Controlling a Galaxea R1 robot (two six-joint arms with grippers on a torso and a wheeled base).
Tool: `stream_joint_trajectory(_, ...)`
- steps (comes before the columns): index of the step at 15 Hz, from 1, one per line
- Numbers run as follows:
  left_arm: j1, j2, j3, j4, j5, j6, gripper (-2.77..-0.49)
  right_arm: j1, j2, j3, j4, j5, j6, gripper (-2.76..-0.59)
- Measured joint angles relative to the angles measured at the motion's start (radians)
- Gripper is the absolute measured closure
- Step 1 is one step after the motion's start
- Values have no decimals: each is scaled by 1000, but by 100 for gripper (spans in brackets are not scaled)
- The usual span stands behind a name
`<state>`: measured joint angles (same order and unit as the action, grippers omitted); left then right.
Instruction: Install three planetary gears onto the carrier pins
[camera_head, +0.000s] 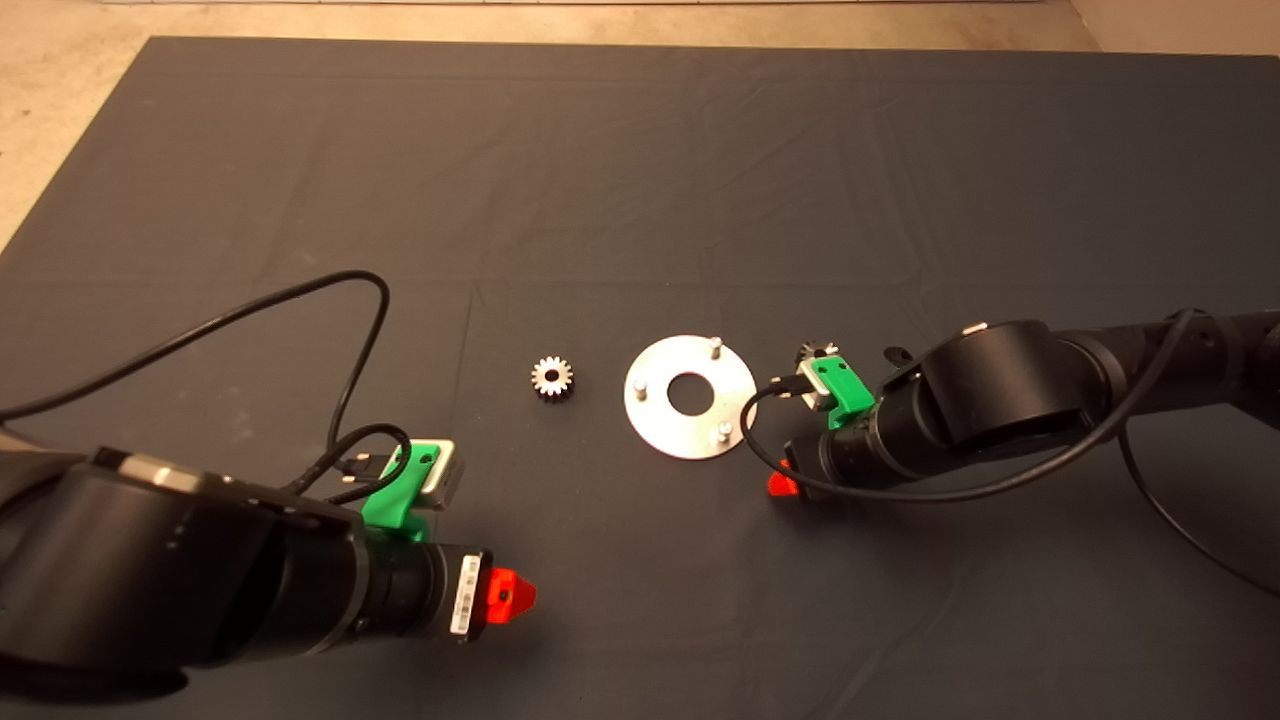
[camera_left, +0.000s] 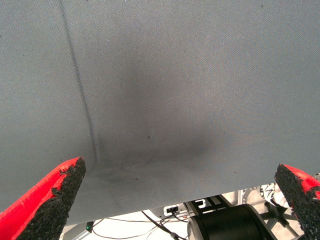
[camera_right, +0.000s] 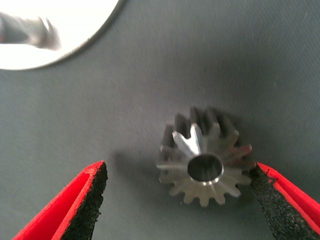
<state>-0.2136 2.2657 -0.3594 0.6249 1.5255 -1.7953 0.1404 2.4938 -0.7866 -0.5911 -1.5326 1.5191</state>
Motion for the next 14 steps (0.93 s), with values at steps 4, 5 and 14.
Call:
stream_joint_trajectory(4, 0, 0, 0, 0, 0, 0, -276, -8, 0, 0, 0, 0, -4, -195)
stream_joint_trajectory(5, 0, 0, 0, 0, 0, 0, -276, -8, 0, 0, 0, 0, -5, -193)
stream_joint_trajectory(14, 0, -3, 0, 0, 0, 0, -276, -8, -1, 0, 0, -1, -21, -181)
